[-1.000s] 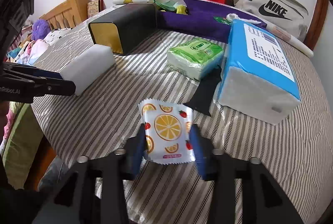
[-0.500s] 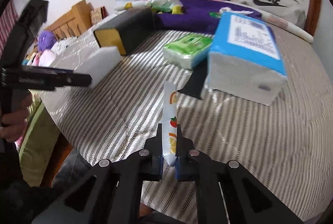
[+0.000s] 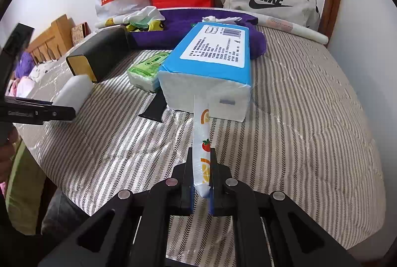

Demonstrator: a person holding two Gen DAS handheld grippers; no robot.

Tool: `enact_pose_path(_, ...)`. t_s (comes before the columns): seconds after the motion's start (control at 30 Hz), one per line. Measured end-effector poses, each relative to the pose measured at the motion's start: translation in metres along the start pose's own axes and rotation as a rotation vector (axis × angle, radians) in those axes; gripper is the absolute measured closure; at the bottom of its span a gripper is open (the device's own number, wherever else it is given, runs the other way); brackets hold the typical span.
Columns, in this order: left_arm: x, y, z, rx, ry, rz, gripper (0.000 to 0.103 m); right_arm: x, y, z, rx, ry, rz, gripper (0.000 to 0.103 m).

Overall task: Organize soft objects
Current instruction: 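Lift orange-print packet with right gripper while left gripper holds foam block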

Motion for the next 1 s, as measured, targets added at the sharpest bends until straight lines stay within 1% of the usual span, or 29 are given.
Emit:
enact_pose_path(0.07,-0.001,0.0,0.001,-0.013,0.023,-0.045,0.044,0.002,-0.003,-0.001,0.003,0.005,0.005,0.095)
enact_pose_path(0.1,-0.002,0.001,0.001,-0.013,0.019,-0.067,0.053,0.002,-0.004,-0.002,0.007,0.007,0.009,0.095)
enact_pose_path(0.17,-0.005,0.004,0.0,-0.019,-0.002,-0.088,0.053,0.003,-0.007,-0.002,0.015,0.006,0.022,0.095)
enact_pose_path(0.23,-0.005,0.01,0.0,-0.04,-0.029,-0.061,0.053,0.002,-0.011,-0.003,0.025,-0.001,0.033,0.095)
enact_pose_path(0.3,-0.005,0.015,0.001,-0.048,-0.043,-0.051,0.053,0.002,-0.012,-0.005,0.033,-0.009,0.043,0.095)
enact_pose_path(0.43,0.001,0.02,0.004,-0.045,-0.025,-0.053,0.053,0.003,-0.015,-0.006,0.038,-0.003,0.049,0.095)
enact_pose_path(0.57,0.008,0.023,0.004,-0.039,0.005,-0.088,0.053,0.003,-0.015,-0.005,0.041,0.003,0.055,0.095)
enact_pose_path(0.63,0.009,0.026,0.005,-0.047,0.004,-0.096,0.053,0.003,-0.015,-0.005,0.044,0.001,0.063,0.095)
enact_pose_path(0.87,0.01,0.041,0.013,-0.086,-0.009,-0.107,0.053,0.002,-0.002,0.012,0.02,-0.033,0.115,0.095)
enact_pose_path(1.0,0.011,0.046,0.019,-0.102,-0.022,-0.101,0.053,0.01,0.007,0.024,0.001,-0.015,0.143,0.095)
Point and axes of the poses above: each gripper's, at about its wrist camera, not at the fingertips, and y roughly against the way its jaws point, x to its left, z to its top, the point moved 8 cm from there along -y, roughly the way its jaws point, and after that the axes turned 2 degrees about y, right-handed, at the moved point
